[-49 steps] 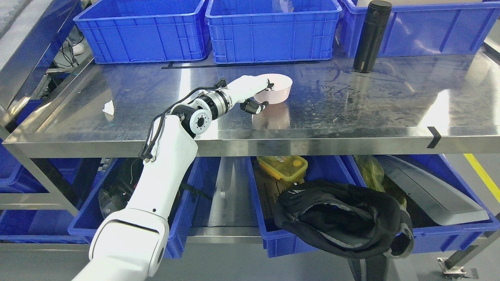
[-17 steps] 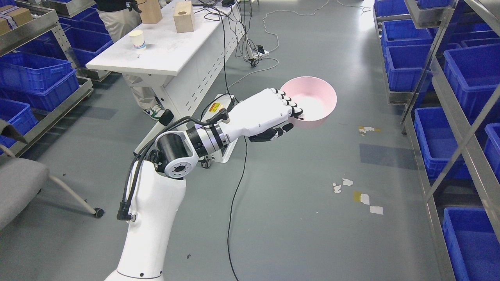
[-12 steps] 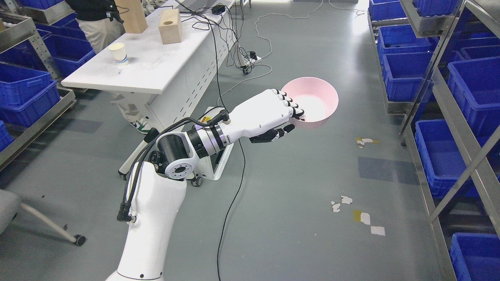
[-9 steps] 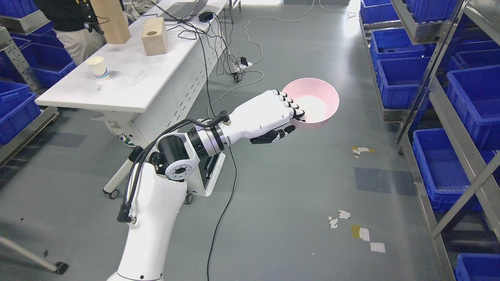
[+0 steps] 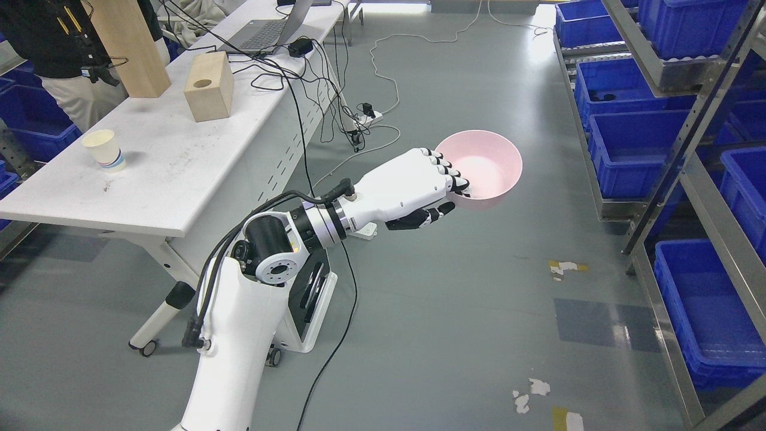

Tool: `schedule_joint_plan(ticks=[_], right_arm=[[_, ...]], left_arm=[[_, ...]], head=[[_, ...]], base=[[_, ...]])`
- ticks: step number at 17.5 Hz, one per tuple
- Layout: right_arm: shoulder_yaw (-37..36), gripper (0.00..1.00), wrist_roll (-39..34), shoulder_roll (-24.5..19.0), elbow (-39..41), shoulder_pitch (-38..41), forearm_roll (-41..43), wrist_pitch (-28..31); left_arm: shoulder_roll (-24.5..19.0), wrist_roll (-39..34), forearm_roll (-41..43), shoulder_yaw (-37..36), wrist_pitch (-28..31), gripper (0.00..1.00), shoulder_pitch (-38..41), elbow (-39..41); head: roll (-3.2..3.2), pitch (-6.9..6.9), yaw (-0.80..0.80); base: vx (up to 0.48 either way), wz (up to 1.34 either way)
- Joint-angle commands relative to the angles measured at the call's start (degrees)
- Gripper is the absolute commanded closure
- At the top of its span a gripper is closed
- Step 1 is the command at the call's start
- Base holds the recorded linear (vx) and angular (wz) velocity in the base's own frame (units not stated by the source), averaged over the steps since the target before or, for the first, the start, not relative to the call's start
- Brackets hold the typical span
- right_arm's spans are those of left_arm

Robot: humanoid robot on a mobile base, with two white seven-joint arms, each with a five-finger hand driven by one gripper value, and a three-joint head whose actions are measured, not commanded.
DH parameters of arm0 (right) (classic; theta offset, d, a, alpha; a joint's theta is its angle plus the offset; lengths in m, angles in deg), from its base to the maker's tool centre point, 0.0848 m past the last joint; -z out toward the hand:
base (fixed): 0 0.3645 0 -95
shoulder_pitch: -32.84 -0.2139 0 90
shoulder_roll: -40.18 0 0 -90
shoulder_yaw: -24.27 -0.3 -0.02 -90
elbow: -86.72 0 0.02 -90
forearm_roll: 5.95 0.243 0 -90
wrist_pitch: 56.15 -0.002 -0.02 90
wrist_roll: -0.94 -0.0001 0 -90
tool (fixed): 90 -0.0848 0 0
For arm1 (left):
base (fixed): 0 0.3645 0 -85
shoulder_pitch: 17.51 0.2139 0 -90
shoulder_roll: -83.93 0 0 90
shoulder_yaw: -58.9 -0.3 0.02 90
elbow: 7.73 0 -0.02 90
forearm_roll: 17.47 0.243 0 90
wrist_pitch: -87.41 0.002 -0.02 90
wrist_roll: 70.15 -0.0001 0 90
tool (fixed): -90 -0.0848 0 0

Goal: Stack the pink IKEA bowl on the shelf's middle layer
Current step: 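Hold the pink bowl in the left hand while turning to the other shelf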

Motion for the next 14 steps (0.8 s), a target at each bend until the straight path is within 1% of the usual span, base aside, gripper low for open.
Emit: schedule_joint_plan(ticks=[1, 7, 9, 12, 14], right_arm=[[0.0, 0.0, 0.0, 1.0, 1.0, 0.9, 0.0, 0.0], [0.0, 0.0, 0.0, 1.0, 1.0, 0.9, 0.0, 0.0], [0.1, 0.0, 0.0, 1.0, 1.0, 0.9, 0.0, 0.0], [0.0, 0.0, 0.0, 1.0, 1.0, 0.9, 0.0, 0.0], [0.0, 0.0, 0.0, 1.0, 1.0, 0.9, 0.0, 0.0]], left_arm=[[-0.9, 0.0, -0.4, -1.6, 0.0, 0.97, 0.6, 0.2], [-0.9, 0.0, -0.9, -2.6, 0.0, 0.97, 0.8, 0.2], [-0.9, -0.1, -1.0, -2.5, 0.0, 0.97, 0.8, 0.2], [-0.9, 0.0, -1.0, -2.6, 0.0, 0.97, 0.8, 0.2], [-0.9, 0.2, -1.1, -3.2, 0.0, 0.97, 0.8, 0.2]], head=[[0.0, 0.0, 0.0], [0.0, 0.0, 0.0], [0.0, 0.0, 0.0], [0.0, 0.0, 0.0], [0.0, 0.0, 0.0]], base=[[0.33, 0.1], [0.276, 0.09], [0.233, -0.31], [0.184, -0.98], [0.165, -1.5]])
